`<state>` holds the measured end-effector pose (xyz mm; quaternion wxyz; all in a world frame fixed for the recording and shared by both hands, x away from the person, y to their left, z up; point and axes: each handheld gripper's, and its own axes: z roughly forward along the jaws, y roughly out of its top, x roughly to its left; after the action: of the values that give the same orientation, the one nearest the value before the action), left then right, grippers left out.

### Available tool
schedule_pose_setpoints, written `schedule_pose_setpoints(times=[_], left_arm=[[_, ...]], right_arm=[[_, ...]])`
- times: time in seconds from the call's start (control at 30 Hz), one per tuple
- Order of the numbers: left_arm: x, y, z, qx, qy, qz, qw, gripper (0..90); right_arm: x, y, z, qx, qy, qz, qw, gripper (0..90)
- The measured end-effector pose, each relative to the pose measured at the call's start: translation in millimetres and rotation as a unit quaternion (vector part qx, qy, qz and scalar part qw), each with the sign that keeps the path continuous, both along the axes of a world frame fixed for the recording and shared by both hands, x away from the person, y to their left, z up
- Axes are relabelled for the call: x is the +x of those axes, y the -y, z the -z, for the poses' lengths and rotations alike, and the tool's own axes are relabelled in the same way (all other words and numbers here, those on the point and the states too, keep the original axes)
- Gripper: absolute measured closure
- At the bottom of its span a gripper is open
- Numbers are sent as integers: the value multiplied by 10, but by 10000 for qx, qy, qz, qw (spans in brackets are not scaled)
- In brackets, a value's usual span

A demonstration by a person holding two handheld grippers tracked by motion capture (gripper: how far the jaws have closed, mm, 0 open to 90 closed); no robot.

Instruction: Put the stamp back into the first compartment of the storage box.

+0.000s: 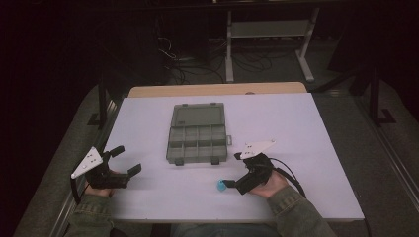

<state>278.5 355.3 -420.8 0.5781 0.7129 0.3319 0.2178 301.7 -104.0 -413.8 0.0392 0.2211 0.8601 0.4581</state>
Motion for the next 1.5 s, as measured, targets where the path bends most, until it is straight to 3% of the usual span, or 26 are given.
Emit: schedule_pose_setpoints(times=[0.33,0.8,0.97,1.07,1.5], left_arm=[[-1,3,-8,-14,40,-32,10000,3],[-5,6,-7,-21,32,-2,10000,3],[4,6,5,2,21,20,10000,3],[5,7,5,3,23,24,10000,3],[4,5,3,-10,20,29,10000,3]], right_arm=[[-31,-129,69,-202,-27,-141,9997,0],[-55,-209,136,-287,-124,-352,9989,81],[-44,-219,156,-377,-55,-506,9980,204],[-27,-225,167,-396,-168,-600,9973,270],[-3,-250,215,-643,-222,-838,9942,637]])
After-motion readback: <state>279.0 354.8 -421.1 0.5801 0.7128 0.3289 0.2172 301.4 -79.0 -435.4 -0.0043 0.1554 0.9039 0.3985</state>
